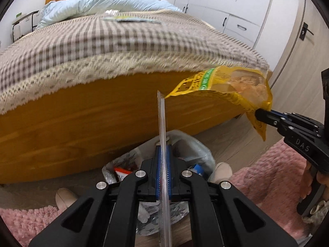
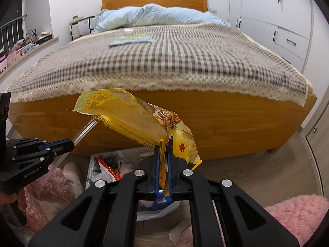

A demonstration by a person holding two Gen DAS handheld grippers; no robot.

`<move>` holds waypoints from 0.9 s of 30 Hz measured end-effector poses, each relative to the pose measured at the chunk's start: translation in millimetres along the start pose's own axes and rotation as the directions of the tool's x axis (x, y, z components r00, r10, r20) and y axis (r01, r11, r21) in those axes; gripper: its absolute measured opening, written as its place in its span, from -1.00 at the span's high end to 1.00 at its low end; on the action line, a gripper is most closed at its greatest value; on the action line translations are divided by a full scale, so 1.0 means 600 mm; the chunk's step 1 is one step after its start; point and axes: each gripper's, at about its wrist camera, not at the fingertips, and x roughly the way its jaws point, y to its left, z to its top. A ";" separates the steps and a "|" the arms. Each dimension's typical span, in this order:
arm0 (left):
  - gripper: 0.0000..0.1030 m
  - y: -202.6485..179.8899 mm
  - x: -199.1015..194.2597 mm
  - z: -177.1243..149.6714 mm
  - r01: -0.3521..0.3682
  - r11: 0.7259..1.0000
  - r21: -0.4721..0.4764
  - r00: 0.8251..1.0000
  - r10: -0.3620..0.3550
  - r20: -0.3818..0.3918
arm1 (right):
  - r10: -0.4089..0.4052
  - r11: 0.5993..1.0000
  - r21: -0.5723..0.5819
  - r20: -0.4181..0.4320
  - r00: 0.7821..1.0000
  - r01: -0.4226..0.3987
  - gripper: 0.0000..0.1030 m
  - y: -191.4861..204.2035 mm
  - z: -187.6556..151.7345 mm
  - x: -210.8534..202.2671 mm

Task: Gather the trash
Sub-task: 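Carry the yellow packet and the clear straw down toward the trash bag, then open the left gripper to drop the straw into the bag while the right holds the packet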

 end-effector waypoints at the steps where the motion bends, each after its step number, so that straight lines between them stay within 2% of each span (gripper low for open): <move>1: 0.96 0.006 0.006 -0.002 0.000 1.000 -0.012 1.000 0.000 -0.009 | 0.001 1.000 -0.001 -0.004 1.000 -0.001 0.87 0.000 -0.003 0.004; 8: 0.96 0.037 0.037 -0.014 0.012 0.996 -0.090 0.997 -0.018 -0.069 | 0.011 1.000 -0.009 -0.034 0.999 -0.011 0.87 0.001 -0.020 0.029; 17: 0.96 0.053 0.079 -0.030 0.004 0.988 -0.151 0.989 -0.026 -0.147 | 0.035 0.999 0.038 -0.084 0.996 -0.032 0.87 -0.013 -0.031 0.059; 27: 0.95 0.064 0.151 -0.052 -0.017 0.979 -0.201 0.960 -0.040 -0.277 | 0.059 0.998 0.028 -0.137 0.989 -0.055 0.87 -0.017 -0.049 0.087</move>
